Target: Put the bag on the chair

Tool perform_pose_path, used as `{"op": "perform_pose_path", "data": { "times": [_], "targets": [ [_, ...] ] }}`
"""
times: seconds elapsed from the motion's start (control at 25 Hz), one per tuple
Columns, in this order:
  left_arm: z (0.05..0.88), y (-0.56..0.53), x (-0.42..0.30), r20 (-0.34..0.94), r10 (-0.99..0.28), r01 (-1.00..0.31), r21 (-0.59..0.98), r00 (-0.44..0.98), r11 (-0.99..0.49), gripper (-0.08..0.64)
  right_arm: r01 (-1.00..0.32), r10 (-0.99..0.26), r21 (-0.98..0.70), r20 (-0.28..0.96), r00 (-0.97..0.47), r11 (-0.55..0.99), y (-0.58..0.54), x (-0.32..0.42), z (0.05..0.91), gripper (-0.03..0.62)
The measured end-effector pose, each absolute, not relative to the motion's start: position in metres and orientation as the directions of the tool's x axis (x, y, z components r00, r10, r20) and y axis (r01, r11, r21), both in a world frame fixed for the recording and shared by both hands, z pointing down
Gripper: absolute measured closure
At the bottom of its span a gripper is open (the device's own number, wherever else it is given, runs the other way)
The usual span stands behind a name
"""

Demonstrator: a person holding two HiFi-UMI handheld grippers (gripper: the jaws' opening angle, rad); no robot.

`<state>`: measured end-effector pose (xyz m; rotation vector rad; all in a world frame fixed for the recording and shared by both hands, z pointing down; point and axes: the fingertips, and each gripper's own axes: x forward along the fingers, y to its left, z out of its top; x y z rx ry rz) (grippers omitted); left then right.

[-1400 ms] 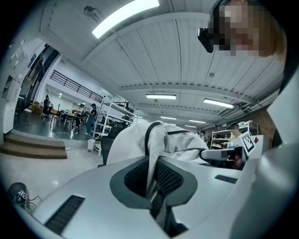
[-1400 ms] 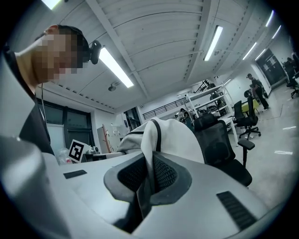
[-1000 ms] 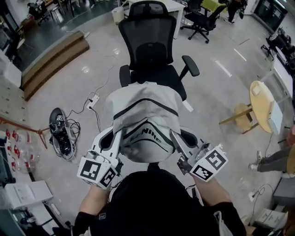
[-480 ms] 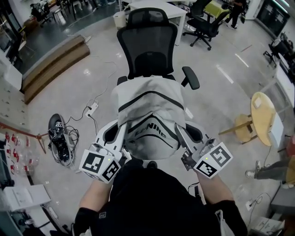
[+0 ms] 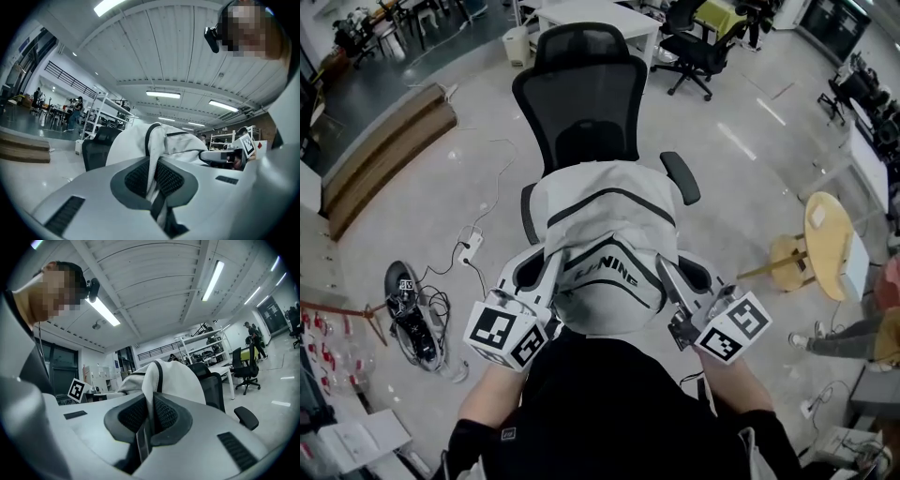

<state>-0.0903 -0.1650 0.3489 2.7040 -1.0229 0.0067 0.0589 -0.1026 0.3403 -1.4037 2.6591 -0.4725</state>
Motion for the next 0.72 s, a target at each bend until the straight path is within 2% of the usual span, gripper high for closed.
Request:
{"op": "perform_pose_path", "data": {
  "times": [0.48,0.72],
  "targets": [
    [0.339,-0.336,-0.090,0.071,-0.540,-0.543,0.189,0.839,-0.818,0.534,-0.845,-0.893,-0.351,0.050,-0.448,0.404,-0.257,0.058,0.339,0.557],
    [0.345,-0.391,-0.077,0.090,-0.554,-0.561,0.187,0.827,-0.807,0.534,-0.831,-0.881,-0.371,0.066,-0.469,0.415,-0.311,0.070,0.349,0.557]
  ]
}}
